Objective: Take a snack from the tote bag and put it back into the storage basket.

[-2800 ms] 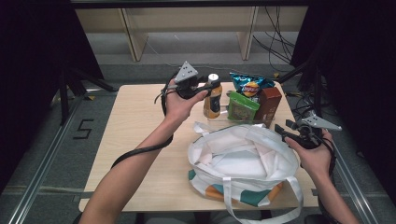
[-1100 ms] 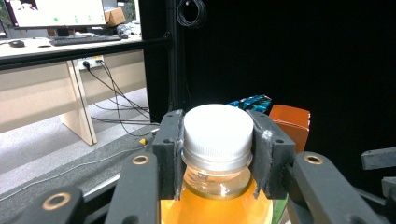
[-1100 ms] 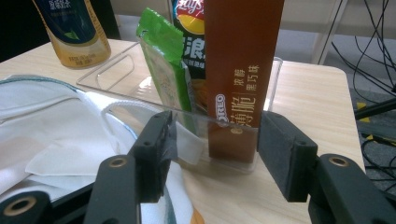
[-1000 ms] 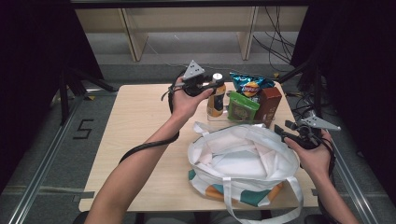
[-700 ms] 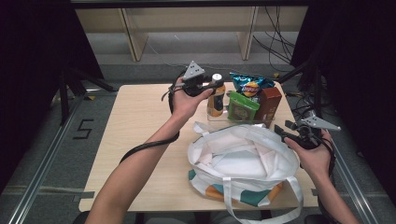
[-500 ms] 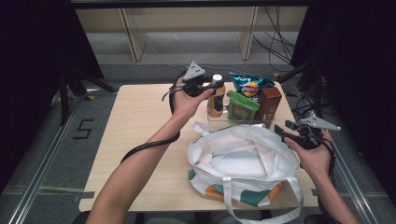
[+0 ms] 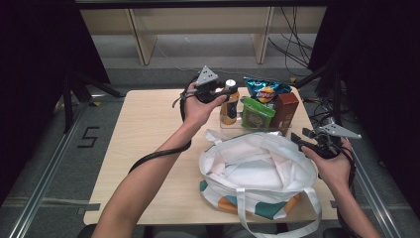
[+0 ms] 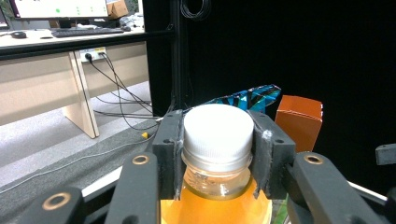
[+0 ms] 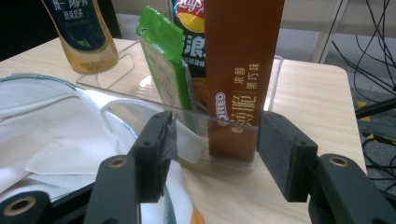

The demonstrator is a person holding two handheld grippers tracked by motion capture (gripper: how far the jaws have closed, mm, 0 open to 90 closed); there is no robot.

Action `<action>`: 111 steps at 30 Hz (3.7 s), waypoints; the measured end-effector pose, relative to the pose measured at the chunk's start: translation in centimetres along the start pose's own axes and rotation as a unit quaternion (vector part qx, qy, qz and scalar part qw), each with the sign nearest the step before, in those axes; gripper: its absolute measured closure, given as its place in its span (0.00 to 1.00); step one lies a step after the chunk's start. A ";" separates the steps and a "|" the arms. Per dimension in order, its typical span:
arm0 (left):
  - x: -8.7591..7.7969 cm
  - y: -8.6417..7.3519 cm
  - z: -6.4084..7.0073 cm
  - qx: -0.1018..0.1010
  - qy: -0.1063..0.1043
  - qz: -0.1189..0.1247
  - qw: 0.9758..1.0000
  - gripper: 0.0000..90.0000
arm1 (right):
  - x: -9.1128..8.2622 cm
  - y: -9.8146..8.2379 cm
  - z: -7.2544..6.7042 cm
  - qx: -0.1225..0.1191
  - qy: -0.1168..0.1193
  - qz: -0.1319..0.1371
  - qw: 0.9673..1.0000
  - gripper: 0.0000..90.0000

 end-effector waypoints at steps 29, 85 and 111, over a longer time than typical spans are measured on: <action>0.5 -0.6 -0.1 -0.005 0.006 -0.011 1.000 0.65 | 0.0 0.0 0.0 0.001 0.001 0.001 1.000 0.52; 1.8 -2.4 -0.6 -0.002 0.008 -0.028 1.000 0.65 | 0.1 -0.1 0.0 -0.002 -0.001 0.005 1.000 0.52; 2.1 -3.4 -1.0 -0.005 0.012 -0.036 0.999 0.65 | 0.1 -0.2 -0.1 0.002 0.003 -0.002 1.000 0.52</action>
Point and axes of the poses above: each handheld gripper's, and its own axes: x roughly forward along the jaws, y roughly out of its top, z roughly to its right, the point moved 8 cm from there along x, roughly forward along the jaws, and after that the axes turned 9 degrees about -x, right-handed, at the moved point
